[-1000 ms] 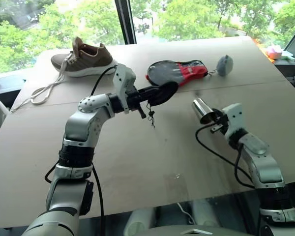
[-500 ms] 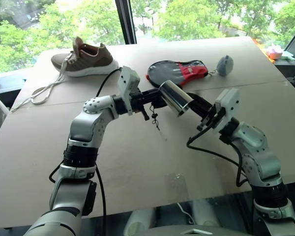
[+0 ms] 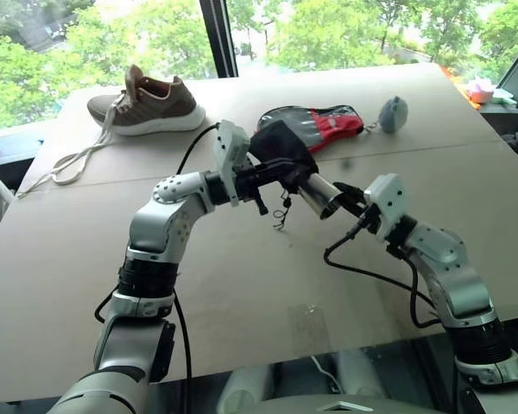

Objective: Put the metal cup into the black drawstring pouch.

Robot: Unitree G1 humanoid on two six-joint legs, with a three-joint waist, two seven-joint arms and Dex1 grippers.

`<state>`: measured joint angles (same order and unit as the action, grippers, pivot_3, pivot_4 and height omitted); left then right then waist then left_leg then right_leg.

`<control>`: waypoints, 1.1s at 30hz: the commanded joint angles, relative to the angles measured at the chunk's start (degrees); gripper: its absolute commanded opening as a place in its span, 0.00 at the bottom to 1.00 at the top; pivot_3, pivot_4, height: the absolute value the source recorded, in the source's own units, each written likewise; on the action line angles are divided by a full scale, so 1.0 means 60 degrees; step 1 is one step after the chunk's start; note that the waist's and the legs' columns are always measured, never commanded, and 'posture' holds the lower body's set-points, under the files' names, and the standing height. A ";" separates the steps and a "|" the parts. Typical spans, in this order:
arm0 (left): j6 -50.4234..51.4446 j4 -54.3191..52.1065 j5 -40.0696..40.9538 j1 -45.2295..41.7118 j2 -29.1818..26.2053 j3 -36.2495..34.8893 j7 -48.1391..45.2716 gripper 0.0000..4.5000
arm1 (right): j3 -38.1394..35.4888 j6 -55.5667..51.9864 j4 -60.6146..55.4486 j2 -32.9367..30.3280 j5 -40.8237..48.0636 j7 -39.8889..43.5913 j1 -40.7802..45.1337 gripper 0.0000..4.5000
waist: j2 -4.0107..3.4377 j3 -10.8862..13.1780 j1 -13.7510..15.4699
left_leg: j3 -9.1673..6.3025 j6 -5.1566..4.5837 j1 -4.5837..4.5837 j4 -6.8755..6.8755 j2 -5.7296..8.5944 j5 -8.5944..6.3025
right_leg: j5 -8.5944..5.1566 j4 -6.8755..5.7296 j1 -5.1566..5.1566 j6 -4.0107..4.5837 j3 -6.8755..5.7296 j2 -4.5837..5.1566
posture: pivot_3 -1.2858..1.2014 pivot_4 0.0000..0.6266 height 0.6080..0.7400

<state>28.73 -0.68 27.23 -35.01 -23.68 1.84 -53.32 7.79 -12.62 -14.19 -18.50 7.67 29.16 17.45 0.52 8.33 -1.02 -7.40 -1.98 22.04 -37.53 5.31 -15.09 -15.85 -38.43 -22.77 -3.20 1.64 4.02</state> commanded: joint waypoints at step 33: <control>0.0906 -0.0783 0.0696 -0.0116 0.0748 0.0703 -0.0490 0.00 | -0.0293 -0.2487 -0.0227 0.2126 0.1935 -0.2323 0.0692 0.01 | 0.0019 -0.0004 -0.0095 | 0.0023 0.0013 0.0013 0.0022 -0.0012 0.0011 | 0.0000 -0.0014 -0.0043 0.0000 0.0041 -0.0010 | 0.52 0.24 1.00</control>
<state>34.93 -3.43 30.61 -34.84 -19.75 5.03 -55.15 10.82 -21.81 -11.91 -8.65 10.01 17.57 21.03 0.63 8.31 -1.59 -7.29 -1.90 22.13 -37.40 5.24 -15.02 -15.85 -38.52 -23.02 -3.20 1.99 3.96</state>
